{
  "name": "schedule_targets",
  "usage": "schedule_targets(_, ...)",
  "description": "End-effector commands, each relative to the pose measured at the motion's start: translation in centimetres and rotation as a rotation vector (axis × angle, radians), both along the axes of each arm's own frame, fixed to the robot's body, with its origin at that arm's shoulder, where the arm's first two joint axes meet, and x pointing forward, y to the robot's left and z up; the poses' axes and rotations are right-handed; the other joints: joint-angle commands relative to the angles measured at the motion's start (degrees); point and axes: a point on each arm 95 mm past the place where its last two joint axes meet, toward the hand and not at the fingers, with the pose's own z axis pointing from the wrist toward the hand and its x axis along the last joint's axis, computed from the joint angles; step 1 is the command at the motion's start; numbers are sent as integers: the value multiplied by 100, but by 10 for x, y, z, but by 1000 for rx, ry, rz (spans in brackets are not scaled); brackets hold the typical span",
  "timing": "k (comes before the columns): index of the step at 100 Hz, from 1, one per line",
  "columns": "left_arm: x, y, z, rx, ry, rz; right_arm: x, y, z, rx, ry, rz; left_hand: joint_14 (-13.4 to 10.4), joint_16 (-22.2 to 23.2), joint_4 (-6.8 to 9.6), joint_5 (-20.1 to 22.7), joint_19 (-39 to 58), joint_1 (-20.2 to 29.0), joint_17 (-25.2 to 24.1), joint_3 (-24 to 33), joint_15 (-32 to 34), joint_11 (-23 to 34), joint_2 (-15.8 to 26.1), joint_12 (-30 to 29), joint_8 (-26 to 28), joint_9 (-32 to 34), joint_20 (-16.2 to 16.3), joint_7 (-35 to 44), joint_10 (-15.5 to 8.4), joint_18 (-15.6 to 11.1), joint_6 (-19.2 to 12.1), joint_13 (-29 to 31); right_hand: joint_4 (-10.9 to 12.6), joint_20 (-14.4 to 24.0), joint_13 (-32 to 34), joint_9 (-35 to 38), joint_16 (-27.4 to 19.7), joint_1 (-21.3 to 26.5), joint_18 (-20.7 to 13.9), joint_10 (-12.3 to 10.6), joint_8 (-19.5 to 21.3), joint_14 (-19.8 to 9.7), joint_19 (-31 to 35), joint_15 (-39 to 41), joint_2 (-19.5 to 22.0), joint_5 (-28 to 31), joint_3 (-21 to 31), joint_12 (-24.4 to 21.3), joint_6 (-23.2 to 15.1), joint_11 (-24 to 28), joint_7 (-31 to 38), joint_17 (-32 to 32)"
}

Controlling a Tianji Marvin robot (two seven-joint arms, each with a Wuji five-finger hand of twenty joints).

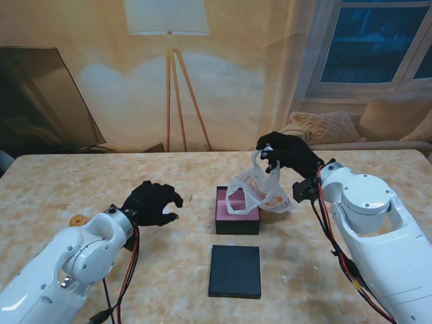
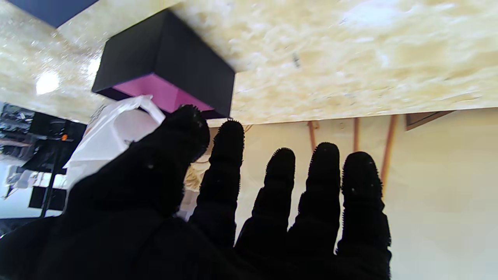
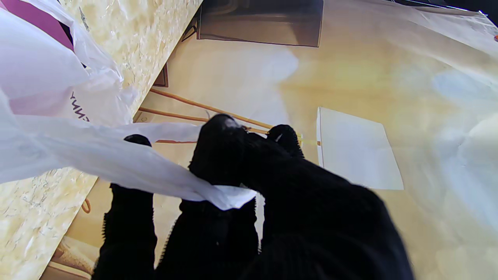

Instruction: Pack mini donuts into a plastic bag, tie the opening and put the bag into the gift box

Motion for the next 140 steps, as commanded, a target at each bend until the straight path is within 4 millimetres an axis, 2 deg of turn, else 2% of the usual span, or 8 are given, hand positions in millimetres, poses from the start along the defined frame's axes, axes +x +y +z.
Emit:
schedule_targets(1,-4,10,-6,27,19,17,-2,6,-3,9,14,25,-16,-111,47,50,-89,-43,12,259,-83,-13,-73,16,-80,102,-134,-183,-34,0,-42,115,95,104,86,198,97,343,5,-497,67,-329,152,47,282,27,334,105,-116,412,-8,28)
schedule_targets(31,-5,62,-19,177,-45,148,0,6,-4,-1,15,35,-102,-154,81,-46,-223,-72,26,616,-154,-20,-347,0,-255,31,-232,-302,-125,-85,-80,75,98,115,90,199,94,340,-1,-504,55,-325,138,48,281,32,332,107,-100,402,-16,17)
schedule_targets(46,-6,86,-30,245,-38,204,1,6,-5,-3,15,37,-273,-192,30,-68,-19,-90,199,905,-157,25,-598,-26,-408,30,-115,-424,-234,-380,-24,168,98,118,86,196,93,341,-20,-489,53,-331,129,46,279,33,332,111,-98,401,-18,14)
schedule_targets(60,-10,107,-41,357,-45,247,1,7,-5,-6,17,37,-740,-504,-35,-53,-191,-165,202,1072,-499,147,-796,-33,-544,90,-202,-521,-706,-573,-44,276,96,120,87,200,94,343,-21,-488,52,-328,123,49,276,38,332,113,-95,401,-18,9)
schedule_targets(71,-13,121,-48,422,-46,276,1,7,-5,-6,17,38,-865,-841,-60,-96,-536,-222,41,1165,-812,155,-921,-90,-564,50,-438,-516,-881,-494,-129,196,98,121,87,202,94,343,-27,-494,52,-320,119,50,278,38,333,113,-100,400,-19,8)
schedule_targets(98,-19,145,-64,514,-66,343,2,7,-6,-8,19,41,-884,-979,-116,-452,-829,-396,-212,1424,-963,-51,-1221,-208,-731,-517,-662,-783,-897,-472,-247,-153,99,116,88,206,96,345,-35,-489,51,-323,103,53,277,44,335,118,-92,400,-20,1)
schedule_targets(121,-21,158,-74,551,-6,394,2,8,-6,-8,24,45,-454,-1246,-124,-1524,-1445,-765,-675,1431,-1295,-647,-1264,-670,-1182,-1532,-840,-1542,-850,-370,-509,-1110,95,115,84,207,96,344,-40,-489,51,-324,100,54,275,50,331,120,-92,397,-21,2)
schedule_targets(140,-16,166,-78,586,54,418,2,8,-7,-8,27,45,-412,-1368,-119,-2012,-1827,-960,-881,1462,-1402,-831,-1300,-748,-1341,-2109,-891,-1790,-777,-303,-680,-1574,97,114,91,208,99,345,-39,-486,51,-321,97,59,274,47,334,123,-95,396,-25,0)
